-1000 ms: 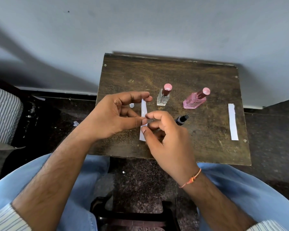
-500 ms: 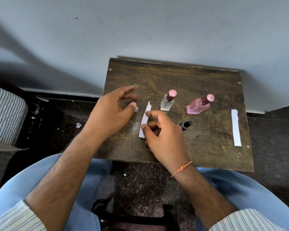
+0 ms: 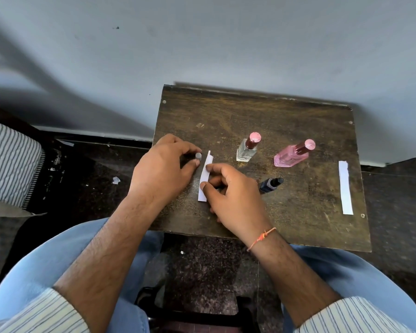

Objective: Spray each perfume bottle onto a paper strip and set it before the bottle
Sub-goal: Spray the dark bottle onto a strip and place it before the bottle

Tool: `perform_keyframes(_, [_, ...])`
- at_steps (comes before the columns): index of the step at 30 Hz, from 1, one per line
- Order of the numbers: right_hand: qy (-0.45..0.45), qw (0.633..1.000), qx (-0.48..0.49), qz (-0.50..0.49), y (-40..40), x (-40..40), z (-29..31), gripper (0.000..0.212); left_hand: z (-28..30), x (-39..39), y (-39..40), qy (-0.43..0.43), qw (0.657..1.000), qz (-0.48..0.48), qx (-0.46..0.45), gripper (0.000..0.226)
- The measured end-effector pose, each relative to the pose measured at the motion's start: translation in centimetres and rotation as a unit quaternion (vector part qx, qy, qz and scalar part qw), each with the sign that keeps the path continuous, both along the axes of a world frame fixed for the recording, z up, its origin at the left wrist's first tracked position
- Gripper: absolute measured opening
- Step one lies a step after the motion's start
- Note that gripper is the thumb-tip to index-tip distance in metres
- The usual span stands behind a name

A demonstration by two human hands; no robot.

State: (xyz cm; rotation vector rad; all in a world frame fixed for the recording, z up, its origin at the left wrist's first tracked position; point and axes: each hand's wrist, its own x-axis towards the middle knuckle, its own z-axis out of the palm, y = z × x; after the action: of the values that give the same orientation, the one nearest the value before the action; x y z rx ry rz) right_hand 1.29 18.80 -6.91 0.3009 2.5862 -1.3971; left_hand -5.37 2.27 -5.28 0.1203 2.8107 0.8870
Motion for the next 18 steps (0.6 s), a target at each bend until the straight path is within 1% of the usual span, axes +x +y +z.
perform_keyframes(6, [-0.001,1.0,0.008,0.023,0.2,-0.6,0.1,0.033,0.0,-0.2,-0.2,0.048,0.998,0.027,0.001,0.019])
perform_keyframes(18, [0.003,0.996,0.056,0.066,0.6,-1.4,0.5,0.034,-0.1,-0.2,-0.3,0.051,0.998,0.026,0.023,0.014])
